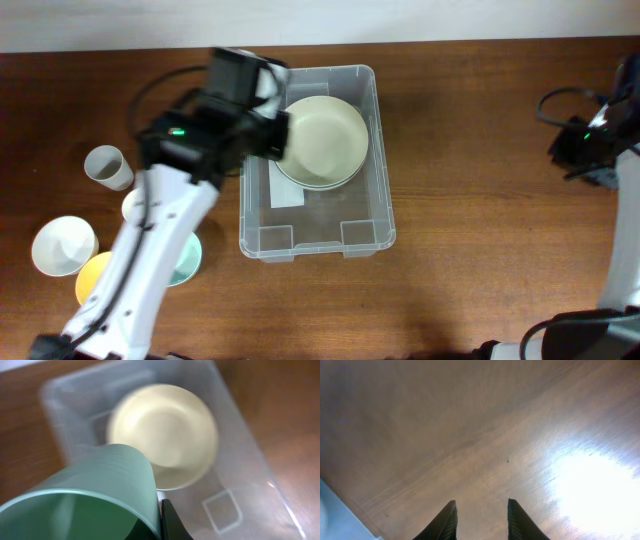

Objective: Pack container
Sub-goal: 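Grasp the mint green cup with the left gripper, then carry the mint green cup into the container's front right corner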

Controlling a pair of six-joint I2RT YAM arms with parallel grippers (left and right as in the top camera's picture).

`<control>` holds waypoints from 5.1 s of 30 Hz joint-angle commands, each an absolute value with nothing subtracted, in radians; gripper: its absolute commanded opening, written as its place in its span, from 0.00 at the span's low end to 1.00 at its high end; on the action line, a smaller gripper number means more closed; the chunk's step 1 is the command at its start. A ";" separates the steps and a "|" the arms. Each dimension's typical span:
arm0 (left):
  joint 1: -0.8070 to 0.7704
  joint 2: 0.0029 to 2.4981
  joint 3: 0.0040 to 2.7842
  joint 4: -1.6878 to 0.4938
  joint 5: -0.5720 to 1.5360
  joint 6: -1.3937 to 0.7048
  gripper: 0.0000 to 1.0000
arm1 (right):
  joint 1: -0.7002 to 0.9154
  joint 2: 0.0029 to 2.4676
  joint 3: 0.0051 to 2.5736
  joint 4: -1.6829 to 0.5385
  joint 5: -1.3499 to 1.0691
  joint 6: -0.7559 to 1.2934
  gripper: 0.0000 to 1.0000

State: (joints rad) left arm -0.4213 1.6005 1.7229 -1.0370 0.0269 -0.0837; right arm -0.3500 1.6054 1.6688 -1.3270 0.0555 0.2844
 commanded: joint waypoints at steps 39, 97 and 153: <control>-0.603 1.858 1.959 -1.295 0.029 -0.119 0.57 | -0.327 1.596 1.192 -1.151 -0.067 0.240 0.34; -0.450 2.151 1.863 -1.251 0.372 0.287 0.72 | -0.326 1.596 1.192 -1.146 -0.059 0.241 0.33; -0.730 2.091 1.910 -1.275 0.090 0.209 0.01 | -0.326 1.596 1.192 -1.144 -0.048 0.241 0.34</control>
